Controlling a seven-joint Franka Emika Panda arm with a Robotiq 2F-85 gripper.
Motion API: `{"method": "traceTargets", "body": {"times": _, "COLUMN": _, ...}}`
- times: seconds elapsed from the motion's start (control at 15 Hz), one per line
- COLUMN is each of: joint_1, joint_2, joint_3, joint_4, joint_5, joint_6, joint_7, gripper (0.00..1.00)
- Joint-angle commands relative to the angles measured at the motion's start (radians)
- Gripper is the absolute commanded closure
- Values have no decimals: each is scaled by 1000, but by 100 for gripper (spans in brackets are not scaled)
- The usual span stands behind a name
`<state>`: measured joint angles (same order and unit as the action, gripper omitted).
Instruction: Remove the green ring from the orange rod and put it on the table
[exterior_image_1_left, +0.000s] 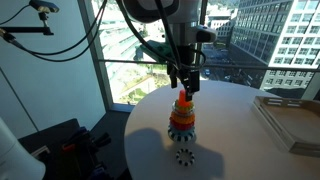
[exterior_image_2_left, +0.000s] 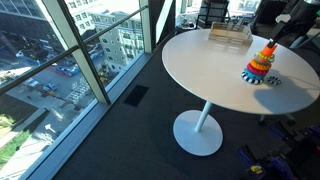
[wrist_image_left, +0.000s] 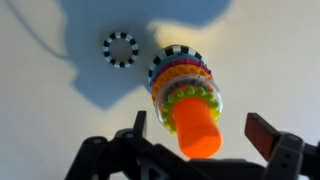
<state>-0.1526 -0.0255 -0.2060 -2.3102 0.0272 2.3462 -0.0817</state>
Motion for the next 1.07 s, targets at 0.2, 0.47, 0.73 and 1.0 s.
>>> {"method": "traceTargets", "body": {"times": 0.2, "joint_1": -11, "joint_2": 33, "joint_3": 9, "joint_4": -4, "joint_5": 9, "joint_6": 53, "joint_7": -5, "gripper": 0}}
{"method": "traceTargets", "body": {"times": 0.47, "joint_1": -11, "joint_2": 53, "joint_3": 11, "joint_4": -6, "joint_5": 8, "joint_6": 73, "joint_7": -1, "gripper": 0}}
{"method": "traceTargets", "body": {"times": 0.73, "joint_1": -9, "joint_2": 70, "joint_3": 15, "joint_4": -13, "joint_5": 9, "joint_6": 93, "joint_7": 0, "gripper": 0}}
{"method": "traceTargets", "body": {"times": 1.0, "joint_1": -8, "joint_2": 82, "joint_3": 21, "joint_4": -18, "joint_5": 9, "joint_6": 109, "joint_7": 0, "gripper": 0}}
